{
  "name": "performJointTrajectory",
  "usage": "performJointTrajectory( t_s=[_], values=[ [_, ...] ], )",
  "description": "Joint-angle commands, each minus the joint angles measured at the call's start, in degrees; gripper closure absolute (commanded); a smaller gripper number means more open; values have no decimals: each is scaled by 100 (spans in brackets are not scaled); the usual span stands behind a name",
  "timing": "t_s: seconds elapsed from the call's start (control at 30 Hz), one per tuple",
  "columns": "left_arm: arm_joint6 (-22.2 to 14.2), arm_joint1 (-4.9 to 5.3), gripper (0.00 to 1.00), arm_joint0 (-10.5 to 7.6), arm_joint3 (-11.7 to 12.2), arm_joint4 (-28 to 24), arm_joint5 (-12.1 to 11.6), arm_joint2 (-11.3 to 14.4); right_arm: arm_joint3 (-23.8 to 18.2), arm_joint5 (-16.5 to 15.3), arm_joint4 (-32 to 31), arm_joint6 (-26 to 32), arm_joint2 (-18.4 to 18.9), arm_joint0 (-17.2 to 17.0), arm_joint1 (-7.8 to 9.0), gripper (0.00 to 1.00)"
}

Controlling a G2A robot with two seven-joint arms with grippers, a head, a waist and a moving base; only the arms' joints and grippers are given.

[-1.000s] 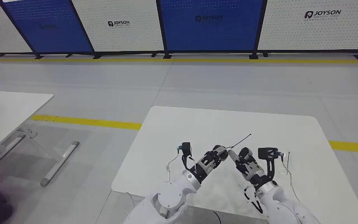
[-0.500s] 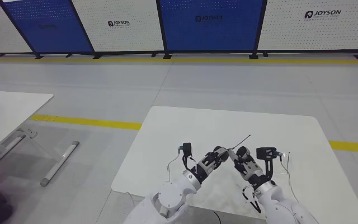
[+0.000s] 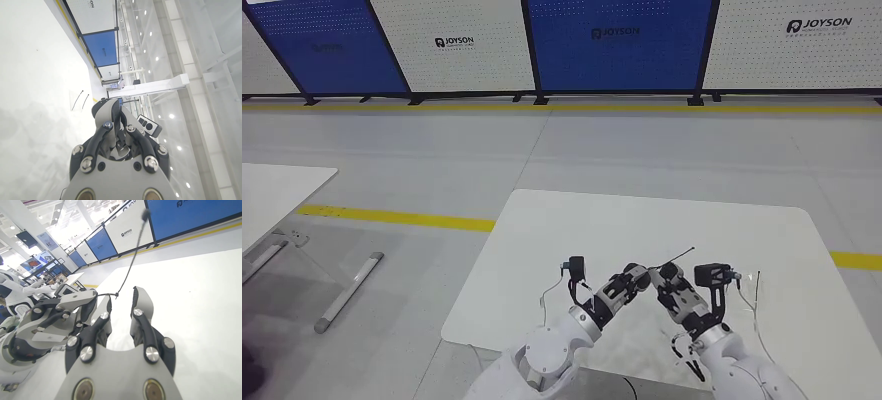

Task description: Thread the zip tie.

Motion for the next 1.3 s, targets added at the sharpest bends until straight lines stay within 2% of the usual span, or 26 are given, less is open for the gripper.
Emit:
performJointTrajectory(
  t_s=[0.0, 0.1, 0.23, 0.37, 0.43, 0.47, 0.7, 0.83, 1.27],
  values=[
    [-4, 0, 100, 6, 1, 4, -11, -1, 4, 8, -14, -12, -15, 0, -2, 72],
    [-5, 0, 100, 21, 2, 17, -23, 3, 5, -3, -27, -41, -30, -3, -5, 74],
    [0, 2, 100, 34, -4, 41, -27, 1, 3, -21, -40, -65, -37, -10, -6, 83],
    [4, 2, 100, 44, -9, 58, -38, -3, 4, -37, -37, -82, -35, -18, -7, 87],
    [3, 2, 100, 46, -11, 64, -40, -3, 5, -45, -34, -84, -34, -20, -7, 91],
    [4, 2, 100, 47, -11, 69, -39, -3, 5, -49, -32, -86, -33, -22, -7, 100],
    [11, -1, 100, 51, -13, 73, -45, 1, 2, -72, -41, -84, -16, -35, -4, 100],
    [38, -4, 100, 60, -46, 61, -130, -6, 2, -87, -47, -53, -18, -42, -2, 100],
    [-15, 5, 100, 108, -281, 130, -203, -18, 60, -90, -131, 33, -66, -27, -2, 100]
  ],
)
